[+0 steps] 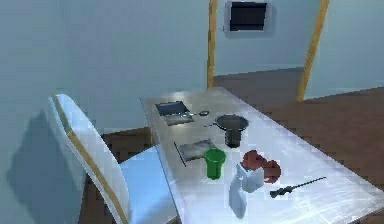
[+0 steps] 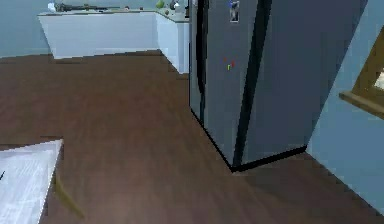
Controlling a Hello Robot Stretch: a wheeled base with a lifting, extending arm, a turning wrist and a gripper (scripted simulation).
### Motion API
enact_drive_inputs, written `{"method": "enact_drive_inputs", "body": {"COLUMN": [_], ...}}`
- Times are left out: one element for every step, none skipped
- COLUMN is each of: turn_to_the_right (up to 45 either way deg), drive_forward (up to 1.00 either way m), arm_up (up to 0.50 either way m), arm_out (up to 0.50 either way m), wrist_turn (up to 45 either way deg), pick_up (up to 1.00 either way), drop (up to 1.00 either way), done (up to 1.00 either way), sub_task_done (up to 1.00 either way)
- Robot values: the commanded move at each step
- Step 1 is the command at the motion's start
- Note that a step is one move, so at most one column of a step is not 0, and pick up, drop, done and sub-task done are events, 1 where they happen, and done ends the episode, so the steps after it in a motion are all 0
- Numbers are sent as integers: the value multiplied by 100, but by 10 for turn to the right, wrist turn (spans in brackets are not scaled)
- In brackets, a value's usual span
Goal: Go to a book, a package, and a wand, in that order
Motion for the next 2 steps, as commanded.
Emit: {"method": "enact_drive_inputs", "body": {"turn_to_the_right": [0, 450], "drive_forward": [0, 0], "arm_up": [0, 0], "arm_out": [0, 0], "wrist_turn": [0, 0], "pick_up": [0, 0], "drop": [0, 0], "done": [0, 0], "sub_task_done": [100, 0]}}
